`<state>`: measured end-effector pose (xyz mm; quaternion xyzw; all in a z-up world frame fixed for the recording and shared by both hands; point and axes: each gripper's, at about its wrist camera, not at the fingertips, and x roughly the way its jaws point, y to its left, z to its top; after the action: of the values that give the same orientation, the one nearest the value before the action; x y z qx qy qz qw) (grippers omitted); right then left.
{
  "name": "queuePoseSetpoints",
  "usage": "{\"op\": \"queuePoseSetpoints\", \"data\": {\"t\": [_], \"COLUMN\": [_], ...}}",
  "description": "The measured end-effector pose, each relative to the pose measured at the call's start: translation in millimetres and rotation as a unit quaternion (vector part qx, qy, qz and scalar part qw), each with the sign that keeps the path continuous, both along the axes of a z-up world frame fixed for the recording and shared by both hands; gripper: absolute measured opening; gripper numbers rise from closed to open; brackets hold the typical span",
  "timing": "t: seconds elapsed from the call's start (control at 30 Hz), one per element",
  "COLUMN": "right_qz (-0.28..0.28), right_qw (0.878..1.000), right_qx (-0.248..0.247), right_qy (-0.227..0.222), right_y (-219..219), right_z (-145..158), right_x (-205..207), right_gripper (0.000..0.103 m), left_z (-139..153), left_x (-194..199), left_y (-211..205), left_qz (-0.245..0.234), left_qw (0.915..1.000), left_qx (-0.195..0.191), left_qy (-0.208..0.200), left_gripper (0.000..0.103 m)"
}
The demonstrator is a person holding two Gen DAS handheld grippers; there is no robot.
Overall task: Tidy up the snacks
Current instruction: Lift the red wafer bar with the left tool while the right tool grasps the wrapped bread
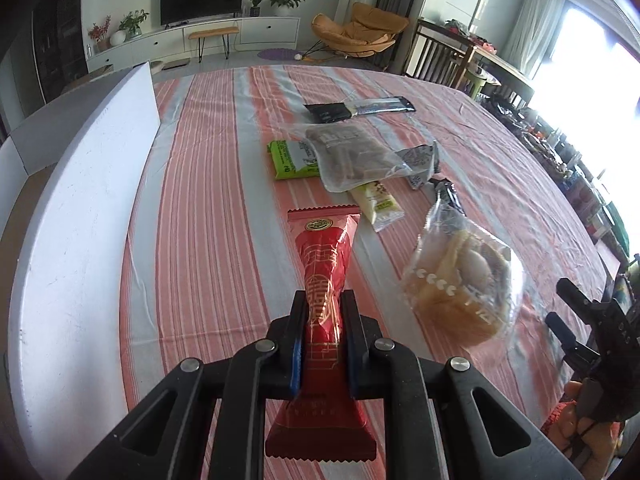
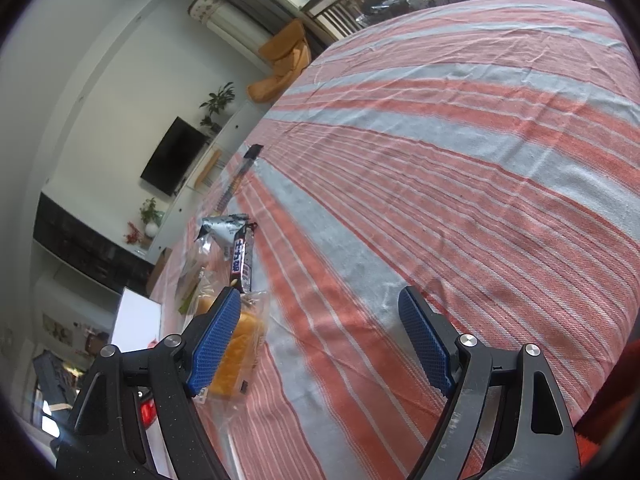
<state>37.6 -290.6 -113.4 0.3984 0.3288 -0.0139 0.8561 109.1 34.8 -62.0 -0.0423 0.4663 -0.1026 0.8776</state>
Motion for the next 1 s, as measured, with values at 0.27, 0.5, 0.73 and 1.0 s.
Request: {"op": "queuePoseSetpoints", "data": {"t": [0.27, 0.5, 0.73, 1.0], "right_qz": [0.005, 0.023, 0.051, 0.280], "right_qw": [1.000, 0.998, 0.989, 0.933], "right_qx": [0.015, -0.039, -0.124, -0.225], "right_qy": [-0.010, -0.044, -0.069, 0.004], "right_y": [-2.0, 13.5, 20.0, 55.6], "right_z": [2.6, 19.1, 51.7, 95.4], "right_x": [-2.0, -5.6, -0.2, 60.4], "right_gripper": [0.085, 0.085, 0.085, 0.085], "left_z": [30.8, 39.1, 74.4, 90.0], "left_x": [-21.5, -41.7, -53.8, -68.3], "left_y": [-10.3, -7.1, 9.2, 40.0], "left_qz": [-0.036, -0.049, -0.038, -0.017], "left_qw": [0.9990, 0.9983, 0.9962, 0.9943], "left_qx": [-0.003, -0.014, -0.048, -0.068], "left_qy": [-0.027, -0.031, -0.062, -0.081], "left_gripper": [0.015, 0.015, 0.015, 0.015]}}
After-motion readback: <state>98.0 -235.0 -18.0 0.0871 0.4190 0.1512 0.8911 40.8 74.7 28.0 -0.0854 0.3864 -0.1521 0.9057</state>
